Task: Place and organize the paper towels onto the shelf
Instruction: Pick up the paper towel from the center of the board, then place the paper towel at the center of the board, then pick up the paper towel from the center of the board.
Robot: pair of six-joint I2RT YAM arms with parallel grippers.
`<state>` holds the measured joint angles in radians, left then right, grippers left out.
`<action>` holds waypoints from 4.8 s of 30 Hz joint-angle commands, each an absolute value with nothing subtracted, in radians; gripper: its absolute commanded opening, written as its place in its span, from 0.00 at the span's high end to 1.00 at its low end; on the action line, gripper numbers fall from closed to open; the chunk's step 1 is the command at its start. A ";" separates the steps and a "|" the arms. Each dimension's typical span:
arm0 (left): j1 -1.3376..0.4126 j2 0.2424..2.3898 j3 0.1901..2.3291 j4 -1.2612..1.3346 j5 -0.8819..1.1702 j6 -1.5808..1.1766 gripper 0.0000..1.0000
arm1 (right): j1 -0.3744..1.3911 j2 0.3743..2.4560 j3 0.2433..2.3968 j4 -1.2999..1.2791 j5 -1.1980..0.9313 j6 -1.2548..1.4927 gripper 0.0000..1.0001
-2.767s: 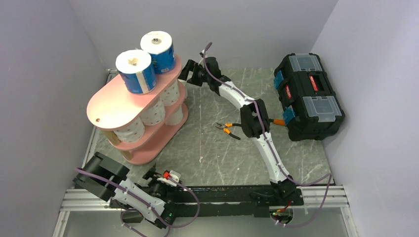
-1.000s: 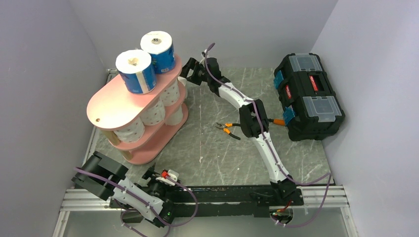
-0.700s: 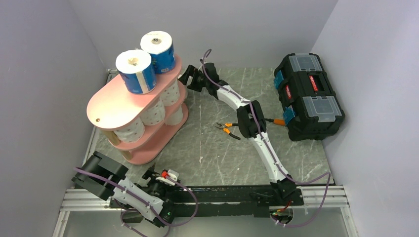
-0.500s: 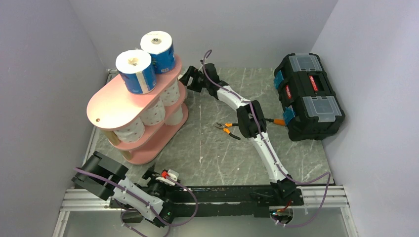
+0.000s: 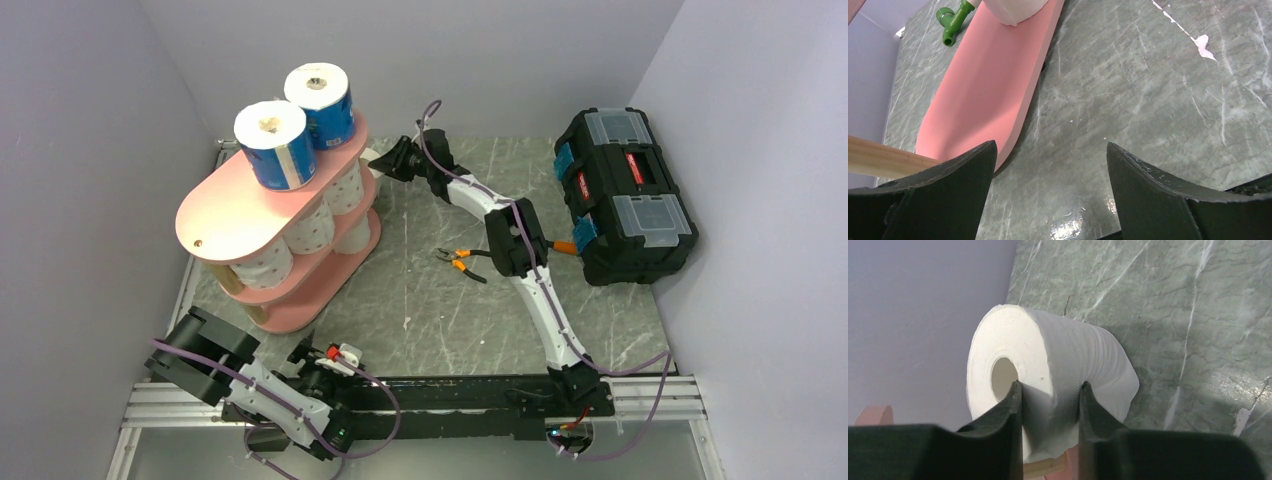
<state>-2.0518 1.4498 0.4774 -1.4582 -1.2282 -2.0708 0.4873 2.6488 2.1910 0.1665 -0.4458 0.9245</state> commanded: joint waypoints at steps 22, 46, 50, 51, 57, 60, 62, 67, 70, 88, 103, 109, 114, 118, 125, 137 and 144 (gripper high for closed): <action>-2.073 1.461 0.508 -1.512 -1.255 -2.608 0.13 | 0.417 2.089 1.658 0.166 -0.406 0.790 1.00; -2.076 1.385 0.620 -1.577 -1.370 -2.417 0.11 | 0.639 1.319 0.863 -0.041 -0.174 0.614 1.00; -2.077 1.383 0.622 -1.575 -1.351 -2.411 0.11 | 0.679 1.354 0.865 -0.075 -0.167 0.589 1.00; -2.076 1.379 0.622 -1.576 -1.348 -2.407 0.11 | 0.686 1.362 0.870 -0.098 -0.160 0.580 1.00; -2.061 1.355 0.637 -1.575 -1.381 -2.353 0.10 | 0.693 1.391 0.891 -0.151 -0.153 0.555 1.00; -2.034 1.338 0.683 -1.577 -1.408 -2.254 0.09 | 0.692 1.404 0.895 -0.161 -0.168 0.547 0.97; -2.015 1.321 0.715 -1.578 -1.414 -2.206 0.05 | 0.693 1.404 0.891 -0.160 -0.174 0.546 0.86; -1.977 1.238 0.772 -1.577 -1.397 -2.106 0.01 | 0.692 1.382 0.894 -0.174 -0.173 0.543 0.46; -1.946 1.206 0.829 -1.556 -1.391 -1.959 0.01 | 0.692 1.344 0.892 -0.182 -0.151 0.544 0.31; -1.655 0.806 0.887 -0.514 -1.216 -0.445 0.01 | 0.690 1.140 0.838 -0.163 -0.054 0.566 0.00; -1.741 0.962 1.340 -1.571 -1.314 -1.304 0.01 | 0.687 1.101 0.805 -0.121 -0.084 0.529 0.00; -1.610 0.947 1.351 -1.572 -1.264 -1.274 0.01 | 0.684 1.101 0.794 -0.098 -0.094 0.532 0.00; -1.538 0.936 1.362 -1.571 -1.219 -1.253 0.01 | 0.684 1.109 0.791 -0.082 -0.105 0.537 0.00; -1.538 0.934 1.329 -1.405 -1.198 -1.080 0.01 | 0.683 1.131 0.796 -0.086 -0.075 0.537 0.00; -1.538 0.848 1.135 -0.870 -1.042 -0.675 0.01 | 0.683 1.192 0.844 -0.208 -0.046 0.542 0.00; -1.672 0.802 0.860 -0.638 -0.935 -0.557 0.09 | 0.669 1.257 0.796 -0.197 -0.099 0.559 0.07; -1.763 0.765 0.710 -0.594 -0.961 -0.671 0.26 | 0.658 1.334 0.782 -0.133 -0.143 0.588 0.13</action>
